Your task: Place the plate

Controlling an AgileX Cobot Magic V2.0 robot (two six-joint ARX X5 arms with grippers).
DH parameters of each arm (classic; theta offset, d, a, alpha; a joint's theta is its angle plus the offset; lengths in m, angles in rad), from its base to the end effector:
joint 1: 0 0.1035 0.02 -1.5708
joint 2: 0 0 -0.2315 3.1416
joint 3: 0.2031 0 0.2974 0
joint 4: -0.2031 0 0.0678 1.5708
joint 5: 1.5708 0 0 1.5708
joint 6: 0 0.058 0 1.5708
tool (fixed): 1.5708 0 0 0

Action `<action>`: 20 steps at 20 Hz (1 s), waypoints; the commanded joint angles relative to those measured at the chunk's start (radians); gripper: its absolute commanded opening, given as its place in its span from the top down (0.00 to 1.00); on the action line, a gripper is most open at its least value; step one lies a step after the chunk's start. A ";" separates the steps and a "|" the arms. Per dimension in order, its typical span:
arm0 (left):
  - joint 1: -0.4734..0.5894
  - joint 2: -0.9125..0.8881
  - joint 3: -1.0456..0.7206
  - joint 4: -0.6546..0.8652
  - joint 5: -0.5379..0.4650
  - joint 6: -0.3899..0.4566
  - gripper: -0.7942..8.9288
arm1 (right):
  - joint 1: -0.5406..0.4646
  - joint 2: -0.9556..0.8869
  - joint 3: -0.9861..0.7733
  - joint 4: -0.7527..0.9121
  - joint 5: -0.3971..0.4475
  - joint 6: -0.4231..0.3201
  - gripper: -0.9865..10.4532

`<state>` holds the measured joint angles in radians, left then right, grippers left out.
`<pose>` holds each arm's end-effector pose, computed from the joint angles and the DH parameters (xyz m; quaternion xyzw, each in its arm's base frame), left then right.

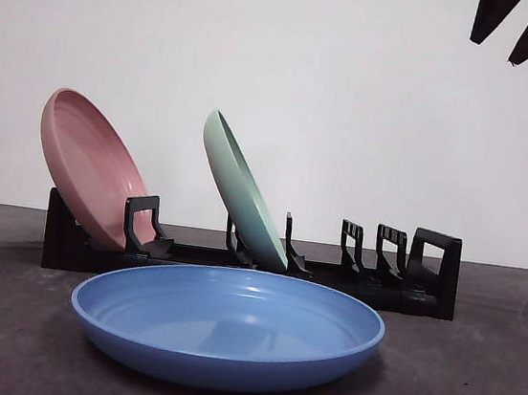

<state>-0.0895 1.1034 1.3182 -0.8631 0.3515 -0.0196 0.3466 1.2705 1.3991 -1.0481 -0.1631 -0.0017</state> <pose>0.2820 -0.0454 0.3570 -0.0507 0.3178 -0.2042 0.9245 0.2870 0.1137 0.3221 -0.0414 0.4417 0.2263 0.8672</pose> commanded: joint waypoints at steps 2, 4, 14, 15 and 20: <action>-0.048 0.054 0.030 0.046 -0.172 -0.022 0.55 | -0.010 0.009 0.013 0.007 -0.025 -0.017 0.70; -0.069 0.112 0.066 0.045 -0.250 -0.064 0.53 | -0.008 0.009 0.013 0.007 -0.032 -0.017 0.70; -0.192 0.562 0.539 -0.254 -0.491 -0.056 0.53 | -0.008 0.009 0.013 -0.001 -0.032 -0.017 0.70; -0.201 0.595 0.579 -0.284 -0.530 -0.043 0.53 | -0.008 0.009 0.013 -0.001 -0.032 -0.017 0.70; -0.239 0.735 0.750 -0.389 -0.668 -0.013 0.53 | -0.008 0.009 0.013 0.000 -0.032 -0.017 0.70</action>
<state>-0.3237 1.8141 2.0388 -1.2545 -0.3054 -0.0471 0.3336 1.2705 1.3991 -1.0512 -0.1909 -0.0044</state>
